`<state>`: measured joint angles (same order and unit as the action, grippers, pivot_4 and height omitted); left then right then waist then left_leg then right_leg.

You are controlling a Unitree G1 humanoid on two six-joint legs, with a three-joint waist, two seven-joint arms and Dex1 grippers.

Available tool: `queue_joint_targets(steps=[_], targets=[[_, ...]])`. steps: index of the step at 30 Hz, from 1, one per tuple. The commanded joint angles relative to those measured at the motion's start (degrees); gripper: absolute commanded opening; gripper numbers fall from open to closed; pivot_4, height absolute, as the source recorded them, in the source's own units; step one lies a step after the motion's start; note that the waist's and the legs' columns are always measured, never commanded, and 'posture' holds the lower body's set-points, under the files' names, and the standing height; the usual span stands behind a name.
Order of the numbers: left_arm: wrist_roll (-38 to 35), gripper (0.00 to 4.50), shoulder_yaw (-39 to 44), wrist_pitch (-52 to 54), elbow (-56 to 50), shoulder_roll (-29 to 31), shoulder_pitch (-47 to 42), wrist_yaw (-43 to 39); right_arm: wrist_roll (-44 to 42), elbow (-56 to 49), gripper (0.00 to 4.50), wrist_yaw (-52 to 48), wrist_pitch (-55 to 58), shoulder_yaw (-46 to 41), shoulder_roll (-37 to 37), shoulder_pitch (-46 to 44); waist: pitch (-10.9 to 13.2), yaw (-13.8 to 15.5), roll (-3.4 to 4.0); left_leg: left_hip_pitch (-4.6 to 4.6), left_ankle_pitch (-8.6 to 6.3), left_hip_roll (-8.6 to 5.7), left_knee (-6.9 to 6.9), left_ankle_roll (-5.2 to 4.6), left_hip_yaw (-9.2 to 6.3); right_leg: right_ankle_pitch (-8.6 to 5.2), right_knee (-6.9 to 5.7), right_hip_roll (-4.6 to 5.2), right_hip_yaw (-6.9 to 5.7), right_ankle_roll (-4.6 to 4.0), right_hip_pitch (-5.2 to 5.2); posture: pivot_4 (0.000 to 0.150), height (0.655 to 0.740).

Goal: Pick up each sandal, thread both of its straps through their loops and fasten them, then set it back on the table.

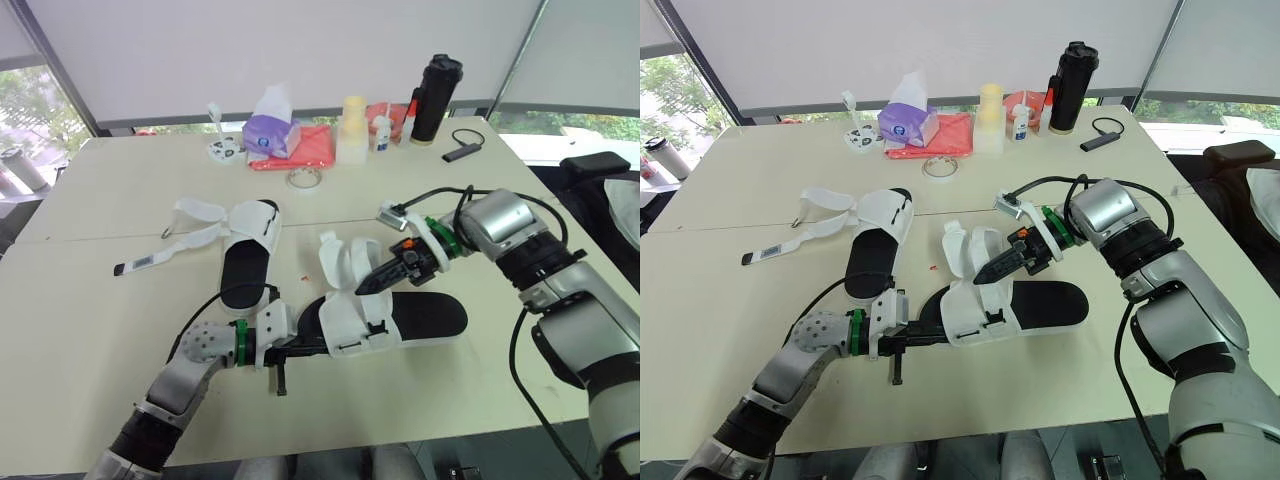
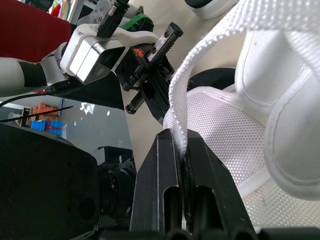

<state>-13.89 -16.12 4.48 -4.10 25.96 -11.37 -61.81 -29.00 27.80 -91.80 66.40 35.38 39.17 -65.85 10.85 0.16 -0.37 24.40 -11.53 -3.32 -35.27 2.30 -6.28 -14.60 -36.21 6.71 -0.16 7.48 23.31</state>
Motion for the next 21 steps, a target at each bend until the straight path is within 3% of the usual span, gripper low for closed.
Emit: queue_joint_targets(steps=[1,21], targets=[[0.8,0.00,-1.0,-0.4,0.1,-0.2,0.1,0.2,-1.4,-1.2,0.05,-0.7,0.5,-0.7,0.0,-2.4,0.0,0.0,0.00,0.00,0.00,0.00,0.00,0.00,0.00,0.00,0.00,0.00,0.00,0.00,0.00,0.150,0.7400],[1.2,0.00,-1.2,-0.7,0.2,-1.2,0.3,0.7,-4.0,-1.8,0.05,-0.7,0.5,2.4,1.8,-3.0,0.0,0.1,0.00,0.00,0.00,-0.01,-0.01,0.00,0.00,0.00,-0.01,0.00,0.00,0.01,0.00,0.150,0.7400]])
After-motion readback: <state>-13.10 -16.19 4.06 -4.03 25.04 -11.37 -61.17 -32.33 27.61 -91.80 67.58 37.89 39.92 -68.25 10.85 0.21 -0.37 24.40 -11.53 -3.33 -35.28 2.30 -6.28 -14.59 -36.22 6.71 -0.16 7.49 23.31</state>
